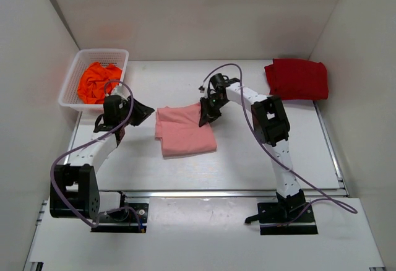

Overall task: Fold and stack the t-shirts
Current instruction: Put the neatly folded tshirt into the corner of the board with the right arm

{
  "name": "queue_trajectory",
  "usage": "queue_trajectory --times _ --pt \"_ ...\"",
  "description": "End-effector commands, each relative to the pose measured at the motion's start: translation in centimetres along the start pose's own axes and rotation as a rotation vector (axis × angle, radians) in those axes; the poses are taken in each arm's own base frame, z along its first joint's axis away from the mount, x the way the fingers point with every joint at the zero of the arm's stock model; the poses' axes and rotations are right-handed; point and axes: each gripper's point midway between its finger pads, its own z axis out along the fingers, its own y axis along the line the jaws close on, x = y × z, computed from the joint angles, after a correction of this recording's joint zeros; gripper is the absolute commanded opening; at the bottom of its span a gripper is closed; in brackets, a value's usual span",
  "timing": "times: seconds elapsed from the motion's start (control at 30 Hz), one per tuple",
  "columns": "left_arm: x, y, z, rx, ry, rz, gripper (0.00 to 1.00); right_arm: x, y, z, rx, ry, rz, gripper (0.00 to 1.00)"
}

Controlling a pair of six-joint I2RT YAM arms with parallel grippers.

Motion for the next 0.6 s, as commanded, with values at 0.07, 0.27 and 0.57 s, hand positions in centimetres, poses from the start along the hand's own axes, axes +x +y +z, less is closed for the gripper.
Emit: queue_trajectory --times 0.07,0.27,0.57 --pt "-1.3 -1.2 -1.5 0.026 -0.036 0.015 0.38 2.6 -7.9 -1.9 0.479 0.132 0.115 0.0" --pt "-1.1 -1.2 -1.6 0.029 -0.035 0.016 0.38 -3.6 -10.1 -12.5 0.835 -0.163 -0.004 0.0" --pt "-1.0 -1.8 -1.2 0.044 -0.015 0.022 0.39 -8.6 -12.8 -23.0 1.274 -0.33 -0.213 0.0"
